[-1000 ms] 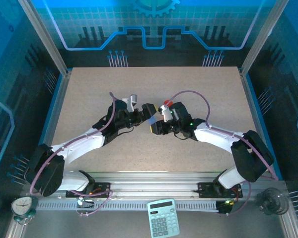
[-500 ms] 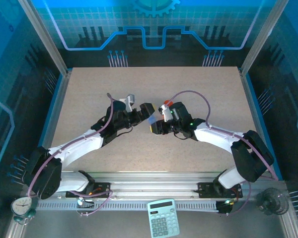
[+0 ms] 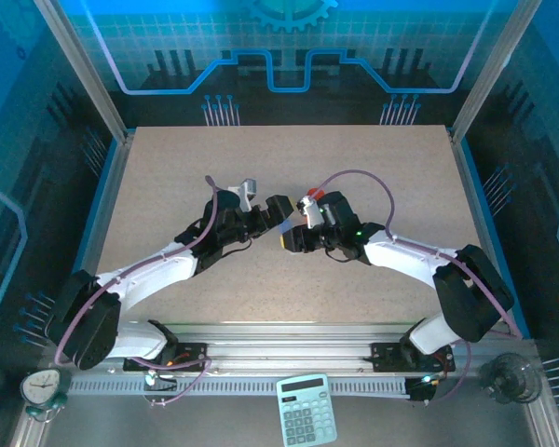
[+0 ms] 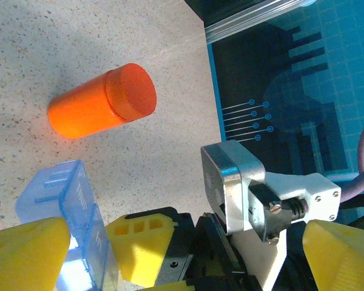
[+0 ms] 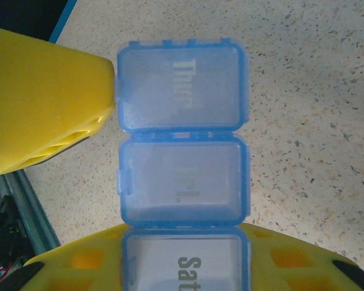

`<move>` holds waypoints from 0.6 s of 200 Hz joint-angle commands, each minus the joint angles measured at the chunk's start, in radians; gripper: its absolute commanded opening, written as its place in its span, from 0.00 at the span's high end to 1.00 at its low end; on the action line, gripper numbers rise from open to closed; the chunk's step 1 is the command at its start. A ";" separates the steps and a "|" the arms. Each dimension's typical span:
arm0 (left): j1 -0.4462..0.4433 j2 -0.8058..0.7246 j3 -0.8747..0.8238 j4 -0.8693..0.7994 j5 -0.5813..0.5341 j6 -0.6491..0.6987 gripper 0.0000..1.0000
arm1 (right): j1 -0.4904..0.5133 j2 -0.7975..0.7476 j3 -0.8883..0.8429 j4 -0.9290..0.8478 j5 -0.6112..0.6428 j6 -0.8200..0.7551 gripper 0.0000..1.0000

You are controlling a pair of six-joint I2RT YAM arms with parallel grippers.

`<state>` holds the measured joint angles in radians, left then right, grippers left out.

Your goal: Sort the pills into containers

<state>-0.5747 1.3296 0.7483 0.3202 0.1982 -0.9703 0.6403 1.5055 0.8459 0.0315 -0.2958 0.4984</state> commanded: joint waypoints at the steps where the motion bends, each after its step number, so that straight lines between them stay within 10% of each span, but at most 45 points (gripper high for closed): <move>1: -0.011 0.014 0.014 0.023 -0.001 -0.005 0.01 | 0.016 -0.008 0.011 0.025 -0.019 0.007 0.66; 120: -0.060 0.014 0.075 0.032 -0.003 -0.017 0.01 | 0.029 0.024 0.005 0.039 -0.006 0.014 0.66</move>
<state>-0.6205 1.3437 0.7815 0.3279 0.1909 -0.9707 0.6586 1.5158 0.8459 0.0395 -0.2893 0.5129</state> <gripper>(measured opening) 0.990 0.414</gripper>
